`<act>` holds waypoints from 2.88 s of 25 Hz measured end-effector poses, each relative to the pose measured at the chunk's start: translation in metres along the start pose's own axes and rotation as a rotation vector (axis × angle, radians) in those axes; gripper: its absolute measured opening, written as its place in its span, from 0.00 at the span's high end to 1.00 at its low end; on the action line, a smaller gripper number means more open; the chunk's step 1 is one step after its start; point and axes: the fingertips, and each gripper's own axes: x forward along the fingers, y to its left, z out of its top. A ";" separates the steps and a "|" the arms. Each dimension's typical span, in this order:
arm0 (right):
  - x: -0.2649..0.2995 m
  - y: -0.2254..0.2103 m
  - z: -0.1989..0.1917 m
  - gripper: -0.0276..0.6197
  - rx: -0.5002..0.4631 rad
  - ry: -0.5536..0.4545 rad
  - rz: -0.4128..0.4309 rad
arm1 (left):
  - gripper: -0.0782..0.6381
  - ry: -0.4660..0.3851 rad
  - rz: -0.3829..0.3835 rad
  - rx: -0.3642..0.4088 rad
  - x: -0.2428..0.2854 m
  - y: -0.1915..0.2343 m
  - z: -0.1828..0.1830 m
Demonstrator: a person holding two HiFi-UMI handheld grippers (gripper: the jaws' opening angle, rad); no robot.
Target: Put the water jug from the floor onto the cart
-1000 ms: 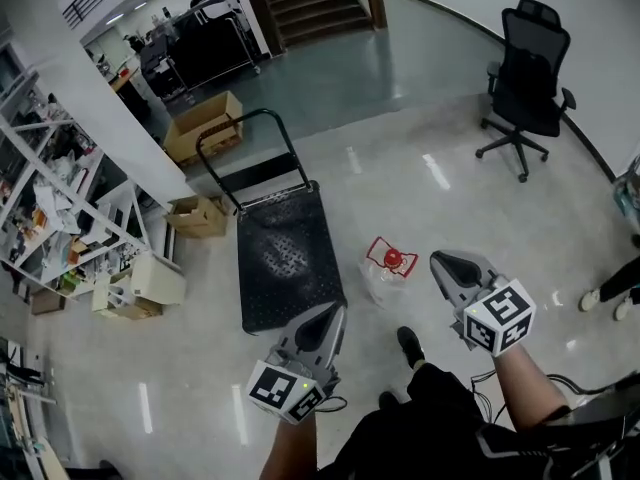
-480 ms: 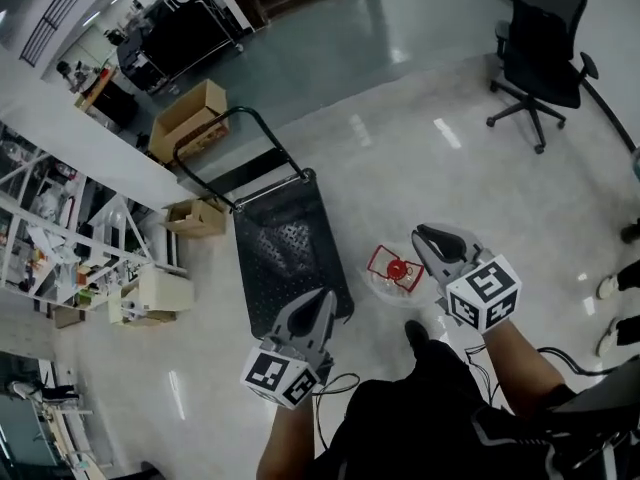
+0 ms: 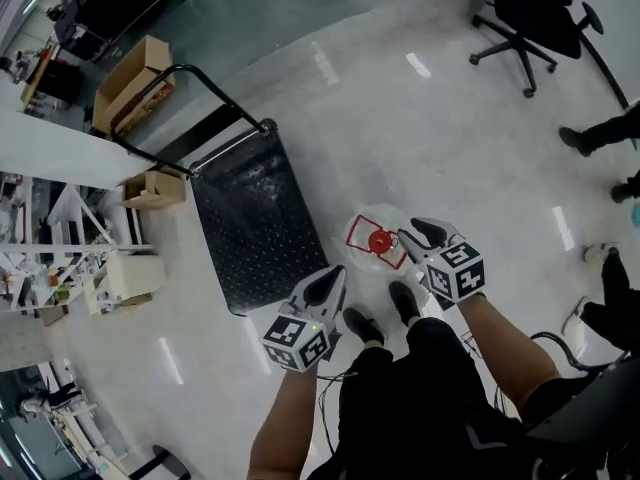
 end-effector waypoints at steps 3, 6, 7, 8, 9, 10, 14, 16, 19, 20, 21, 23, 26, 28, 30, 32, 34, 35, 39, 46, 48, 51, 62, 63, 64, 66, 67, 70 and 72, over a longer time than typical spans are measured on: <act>0.035 -0.028 -0.053 0.72 0.007 0.099 -0.045 | 0.90 0.094 -0.052 -0.067 0.039 0.023 -0.045; 0.067 -0.057 -0.110 0.69 0.040 0.197 -0.094 | 0.90 0.172 -0.071 -0.092 0.069 0.041 -0.090; 0.075 -0.067 -0.130 0.69 0.089 0.222 -0.111 | 0.90 0.203 -0.064 -0.095 0.078 0.047 -0.108; 0.082 -0.077 -0.150 0.68 0.157 0.245 -0.127 | 0.90 0.241 -0.052 -0.096 0.086 0.052 -0.127; 0.088 -0.085 -0.171 0.68 0.234 0.266 -0.139 | 0.90 0.286 -0.038 -0.097 0.093 0.057 -0.147; 0.094 -0.092 -0.190 0.68 0.302 0.287 -0.148 | 0.90 0.334 -0.028 -0.100 0.099 0.061 -0.168; 0.105 -0.103 -0.236 0.68 0.393 0.344 -0.171 | 0.90 0.468 -0.014 -0.169 0.108 0.070 -0.232; 0.108 -0.105 -0.245 0.68 0.412 0.353 -0.177 | 0.90 0.492 0.005 -0.212 0.110 0.076 -0.247; 0.119 -0.105 -0.255 0.68 0.452 0.367 -0.172 | 0.90 0.517 0.010 -0.232 0.117 0.083 -0.258; 0.123 -0.105 -0.257 0.68 0.461 0.371 -0.166 | 0.90 0.521 0.004 -0.229 0.120 0.084 -0.260; 0.129 -0.106 -0.260 0.68 0.470 0.372 -0.161 | 0.90 0.524 -0.001 -0.225 0.124 0.086 -0.262; 0.139 -0.106 -0.265 0.69 0.494 0.368 -0.157 | 0.90 0.524 -0.003 -0.224 0.128 0.090 -0.265; 0.145 -0.102 -0.269 0.69 0.558 0.381 -0.146 | 0.90 0.519 0.003 -0.248 0.125 0.087 -0.263; 0.148 -0.102 -0.274 0.76 0.587 0.403 -0.148 | 0.90 0.511 0.005 -0.260 0.121 0.084 -0.263; 0.150 -0.104 -0.275 0.79 0.602 0.396 -0.162 | 0.90 0.498 0.008 -0.268 0.116 0.082 -0.264; 0.147 -0.104 -0.269 0.81 0.610 0.367 -0.169 | 0.90 0.483 0.018 -0.276 0.106 0.080 -0.263; 0.144 -0.106 -0.259 0.83 0.606 0.340 -0.177 | 0.90 0.458 0.041 -0.273 0.097 0.078 -0.260; 0.144 -0.107 -0.252 0.84 0.596 0.335 -0.187 | 0.90 0.440 0.058 -0.271 0.094 0.078 -0.257; 0.148 -0.101 -0.231 0.84 0.519 0.386 -0.206 | 0.90 0.350 0.111 -0.312 0.076 0.084 -0.232; 0.147 -0.033 -0.193 0.84 0.370 0.427 -0.127 | 0.90 0.191 0.202 -0.344 0.010 0.107 -0.195; 0.141 -0.011 -0.174 0.84 0.348 0.417 -0.106 | 0.90 0.149 0.220 -0.336 -0.012 0.110 -0.185; 0.127 0.016 -0.141 0.84 0.305 0.393 -0.102 | 0.90 0.108 0.258 -0.307 -0.048 0.115 -0.171; 0.132 0.149 -0.062 0.84 0.230 0.307 -0.032 | 0.90 -0.123 0.399 -0.256 -0.215 0.149 -0.128; 0.138 0.164 -0.058 0.84 0.226 0.302 -0.023 | 0.90 -0.139 0.409 -0.251 -0.229 0.154 -0.127; 0.144 0.178 -0.054 0.84 0.219 0.299 -0.013 | 0.90 -0.155 0.419 -0.247 -0.243 0.159 -0.127; 0.156 0.209 -0.047 0.84 0.202 0.294 0.009 | 0.90 -0.188 0.440 -0.243 -0.270 0.168 -0.129; 0.162 0.224 -0.044 0.84 0.191 0.291 0.020 | 0.90 -0.204 0.452 -0.241 -0.283 0.173 -0.130; 0.182 0.273 -0.033 0.84 0.164 0.288 0.054 | 0.90 -0.246 0.488 -0.236 -0.323 0.184 -0.132; 0.193 0.306 -0.028 0.84 0.151 0.291 0.078 | 0.90 -0.271 0.506 -0.248 -0.348 0.188 -0.135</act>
